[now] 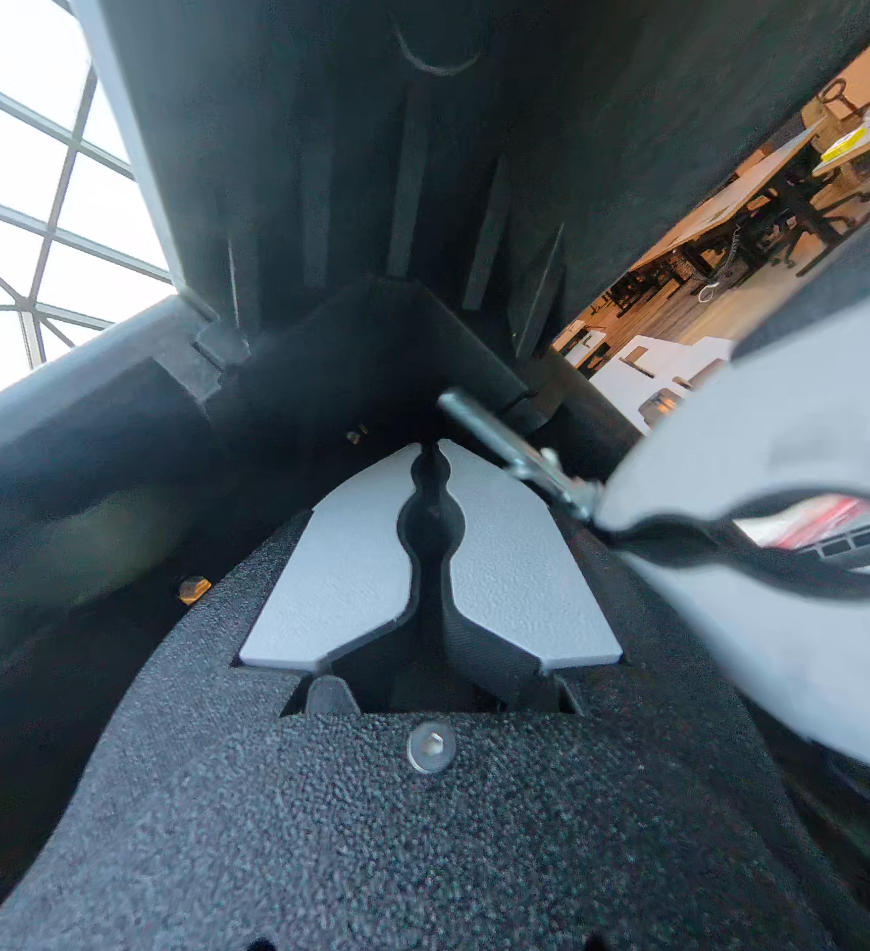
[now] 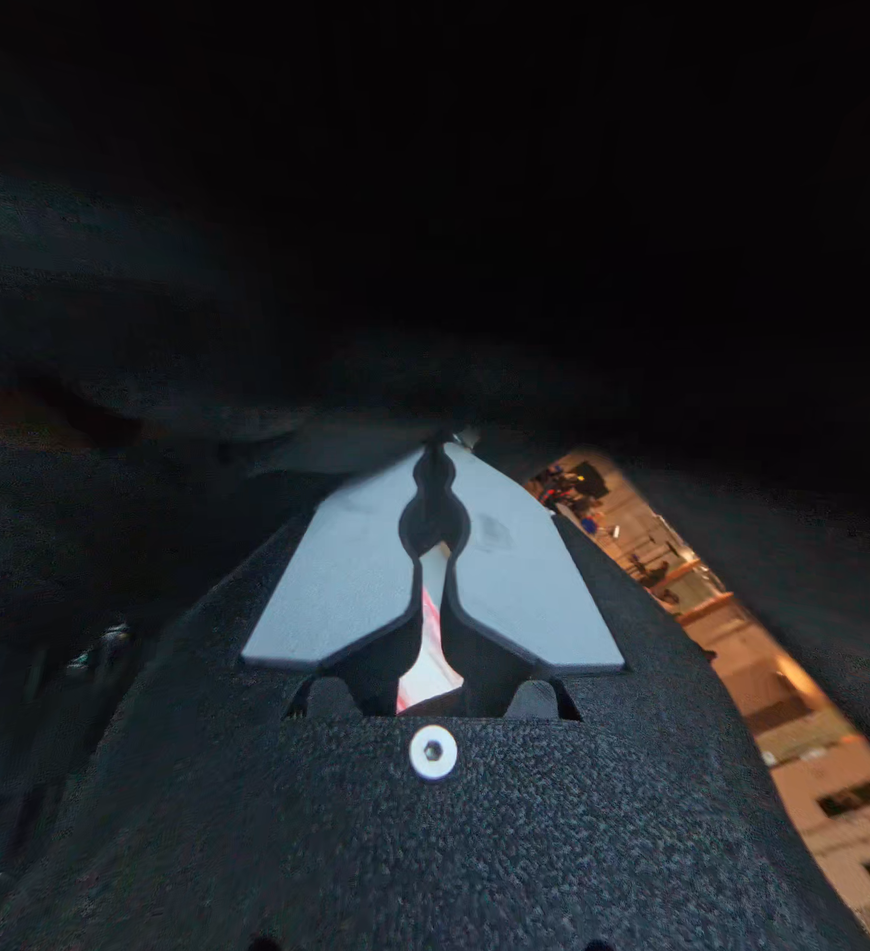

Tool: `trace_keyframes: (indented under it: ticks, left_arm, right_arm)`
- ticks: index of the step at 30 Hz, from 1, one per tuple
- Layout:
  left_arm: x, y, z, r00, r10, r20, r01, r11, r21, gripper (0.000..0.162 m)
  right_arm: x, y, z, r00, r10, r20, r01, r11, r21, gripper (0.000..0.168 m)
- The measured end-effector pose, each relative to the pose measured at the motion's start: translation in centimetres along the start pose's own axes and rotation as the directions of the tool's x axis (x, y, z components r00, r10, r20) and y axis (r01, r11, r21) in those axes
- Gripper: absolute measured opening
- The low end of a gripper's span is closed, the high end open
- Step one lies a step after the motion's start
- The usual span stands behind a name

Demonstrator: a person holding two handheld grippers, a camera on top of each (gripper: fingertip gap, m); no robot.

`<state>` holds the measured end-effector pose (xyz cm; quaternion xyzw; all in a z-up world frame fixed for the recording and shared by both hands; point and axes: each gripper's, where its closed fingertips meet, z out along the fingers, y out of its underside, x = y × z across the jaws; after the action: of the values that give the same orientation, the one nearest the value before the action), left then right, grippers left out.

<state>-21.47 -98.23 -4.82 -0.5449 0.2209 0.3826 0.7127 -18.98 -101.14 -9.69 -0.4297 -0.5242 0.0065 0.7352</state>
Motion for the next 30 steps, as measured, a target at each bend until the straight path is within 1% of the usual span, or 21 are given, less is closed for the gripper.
trace_keyframes:
  ticks: [3,6,10,13,16,18,20,22,24,26,28,30]
  left_arm:
    - [0.7,0.4,-0.7,0.999,0.038,-0.029,-0.038,0.999,0.002,0.000]
    - [1.9,1.5,-1.6,0.997,0.039,-0.065,-0.040,0.999,-0.014,0.000]
    - [3.2,3.1,-3.0,0.995,0.009,-0.096,-0.013,0.999,-0.043,0.000]
    - [3.4,4.7,-4.7,0.993,-0.056,-0.106,0.047,0.995,-0.086,0.000]
    - [3.1,6.7,-7.8,0.988,-0.120,-0.093,0.106,0.984,-0.145,0.000]
    - [3.6,8.2,-10.6,0.977,-0.193,-0.090,0.169,0.961,-0.218,0.001]
    - [5.6,9.5,-14.4,0.949,-0.297,-0.107,0.254,0.920,-0.297,0.004]
    - [9.6,10.5,-18.4,0.898,-0.409,-0.164,0.324,0.865,-0.383,0.010]
    - [14.5,11.2,-22.1,0.822,-0.515,-0.242,0.357,0.798,-0.485,0.012]
    - [18.5,12.0,-25.1,0.749,-0.604,-0.273,0.372,0.724,-0.581,0.014]
    - [20.4,13.1,-26.5,0.699,-0.687,-0.196,0.420,0.617,-0.665,0.015]
    - [21.7,14.1,-27.3,0.640,-0.763,-0.097,0.465,0.484,-0.741,0.019]
  right_arm:
    - [-2.1,1.9,-0.3,0.997,0.029,0.076,-0.030,1.000,0.007,0.002]
    - [-3.4,4.6,-0.3,0.994,0.054,0.100,-0.051,0.998,-0.030,0.001]
    - [-5.2,6.1,0.3,0.987,0.047,0.151,-0.038,0.997,-0.062,0.003]
    - [-7.2,7.7,0.2,0.971,0.078,0.224,-0.054,0.992,-0.111,0.003]
    - [-9.4,10.1,-1.8,0.941,0.151,0.302,-0.106,0.981,-0.161,0.002]
    - [-10.7,12.9,-4.5,0.924,0.229,0.308,-0.154,0.956,-0.249,0.003]
    - [-12.1,15.3,-8.1,0.906,0.280,0.317,-0.173,0.930,-0.326,0.003]
    - [-13.4,16.6,-12.0,0.893,0.294,0.342,-0.163,0.918,-0.362,0.002]
    - [-14.1,17.0,-15.4,0.881,0.303,0.362,-0.160,0.913,-0.375,0.003]
    - [-14.3,16.9,-18.1,0.878,0.300,0.373,-0.149,0.912,-0.382,0.003]
    - [-14.1,16.7,-20.0,0.874,0.308,0.375,-0.151,0.906,-0.395,0.003]
    - [-14.1,16.5,-21.5,0.865,0.335,0.374,-0.166,0.894,-0.416,0.003]
